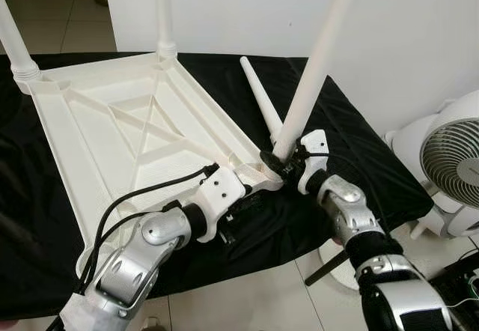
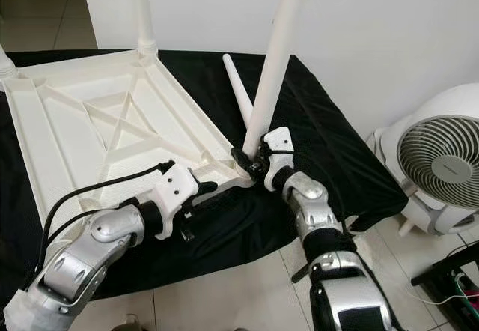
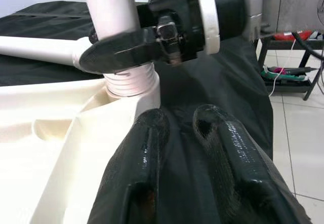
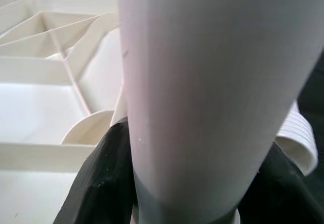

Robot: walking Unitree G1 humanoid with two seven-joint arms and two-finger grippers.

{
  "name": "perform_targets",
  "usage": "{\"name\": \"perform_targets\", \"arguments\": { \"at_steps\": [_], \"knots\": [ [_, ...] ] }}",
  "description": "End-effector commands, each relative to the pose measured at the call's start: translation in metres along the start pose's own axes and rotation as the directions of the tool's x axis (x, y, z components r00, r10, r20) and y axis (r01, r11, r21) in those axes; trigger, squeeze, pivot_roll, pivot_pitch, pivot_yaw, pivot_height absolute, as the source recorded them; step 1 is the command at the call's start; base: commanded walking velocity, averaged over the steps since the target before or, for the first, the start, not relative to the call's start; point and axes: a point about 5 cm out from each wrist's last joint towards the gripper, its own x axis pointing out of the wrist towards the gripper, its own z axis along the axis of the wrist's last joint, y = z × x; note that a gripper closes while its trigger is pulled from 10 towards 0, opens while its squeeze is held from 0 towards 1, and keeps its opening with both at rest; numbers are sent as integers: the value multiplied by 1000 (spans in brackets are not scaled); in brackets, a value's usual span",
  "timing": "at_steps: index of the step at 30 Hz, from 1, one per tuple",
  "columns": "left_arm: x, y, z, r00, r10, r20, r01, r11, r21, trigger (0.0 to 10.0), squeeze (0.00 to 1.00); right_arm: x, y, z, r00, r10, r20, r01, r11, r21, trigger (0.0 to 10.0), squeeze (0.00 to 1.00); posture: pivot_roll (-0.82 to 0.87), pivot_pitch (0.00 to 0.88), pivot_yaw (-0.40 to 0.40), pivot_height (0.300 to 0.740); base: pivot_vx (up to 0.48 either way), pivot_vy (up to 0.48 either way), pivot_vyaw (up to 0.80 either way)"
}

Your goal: Building children table

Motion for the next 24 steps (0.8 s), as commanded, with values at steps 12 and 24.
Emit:
{"name": "perform_targets", "arguments": {
  "at_steps": [12, 24],
  "knots": [
    [4, -4, 3, 999, -44, 16, 43, 999, 13, 10000, 0, -18, 31, -12, 874, -483, -40, 485, 874, 33, 10000, 0, 94, 11, -115, 740, 0, 0, 0],
    [6, -3, 4, 998, -52, 19, 52, 998, 19, 10000, 0, -19, 38, 2, 902, -431, 18, 428, 899, 92, 10000, 1000, 88, 0, -109, 740, 0, 0, 0]
  ]
}}
